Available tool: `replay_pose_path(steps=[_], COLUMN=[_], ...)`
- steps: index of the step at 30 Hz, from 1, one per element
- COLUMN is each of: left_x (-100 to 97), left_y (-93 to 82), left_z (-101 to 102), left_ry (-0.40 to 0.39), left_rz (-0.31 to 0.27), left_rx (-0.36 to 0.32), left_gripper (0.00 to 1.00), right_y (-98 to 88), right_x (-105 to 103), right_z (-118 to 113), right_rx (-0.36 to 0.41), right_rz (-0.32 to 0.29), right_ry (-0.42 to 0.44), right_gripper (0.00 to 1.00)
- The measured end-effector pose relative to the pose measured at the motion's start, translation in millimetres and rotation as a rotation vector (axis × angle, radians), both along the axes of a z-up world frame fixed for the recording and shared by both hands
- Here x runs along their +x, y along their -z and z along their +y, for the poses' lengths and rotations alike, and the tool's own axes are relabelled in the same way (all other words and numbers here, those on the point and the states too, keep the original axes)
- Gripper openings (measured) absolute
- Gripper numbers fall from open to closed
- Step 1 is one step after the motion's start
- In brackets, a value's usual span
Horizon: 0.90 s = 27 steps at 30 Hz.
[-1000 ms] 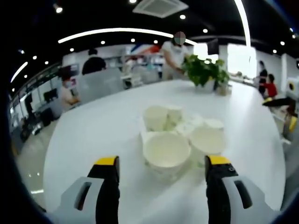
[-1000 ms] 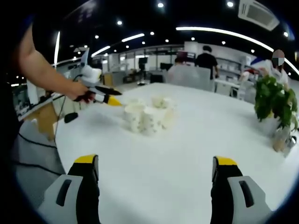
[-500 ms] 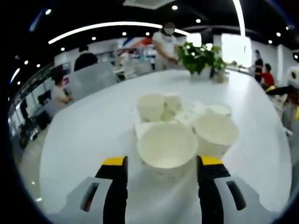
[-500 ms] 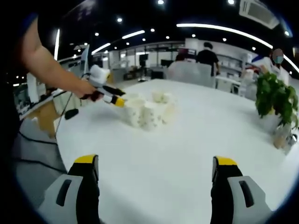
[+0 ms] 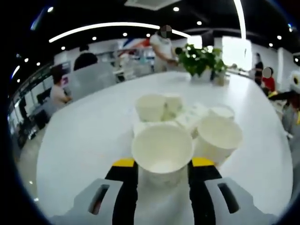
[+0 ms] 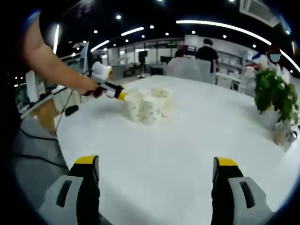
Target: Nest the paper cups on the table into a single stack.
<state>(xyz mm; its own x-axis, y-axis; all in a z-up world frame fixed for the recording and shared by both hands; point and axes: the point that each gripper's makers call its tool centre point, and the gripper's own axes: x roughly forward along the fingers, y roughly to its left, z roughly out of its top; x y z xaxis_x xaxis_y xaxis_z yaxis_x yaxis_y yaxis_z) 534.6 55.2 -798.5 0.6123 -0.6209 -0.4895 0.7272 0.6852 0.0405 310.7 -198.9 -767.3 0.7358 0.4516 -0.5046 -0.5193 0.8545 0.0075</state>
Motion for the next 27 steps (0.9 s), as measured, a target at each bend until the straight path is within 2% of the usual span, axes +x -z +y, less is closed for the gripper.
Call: replay_pose_path(steps=[13,27], left_x=[-3.7,-9.4], left_y=[-3.6,-16.3], left_z=[0,3], left_ry=[-0.003,-0.004], left_rz=[0.001,-0.003], left_rx=[-0.009,-0.026], left_gripper=[0.39,0.38], right_y=[1.0,0.7], right_x=[-2,-2], right_z=[3,6], right_rx=[0.005,0.013], right_rz=[-0.002,-0.008], right_ry=[-0.002,0.001], right_gripper=[0.99,0.99])
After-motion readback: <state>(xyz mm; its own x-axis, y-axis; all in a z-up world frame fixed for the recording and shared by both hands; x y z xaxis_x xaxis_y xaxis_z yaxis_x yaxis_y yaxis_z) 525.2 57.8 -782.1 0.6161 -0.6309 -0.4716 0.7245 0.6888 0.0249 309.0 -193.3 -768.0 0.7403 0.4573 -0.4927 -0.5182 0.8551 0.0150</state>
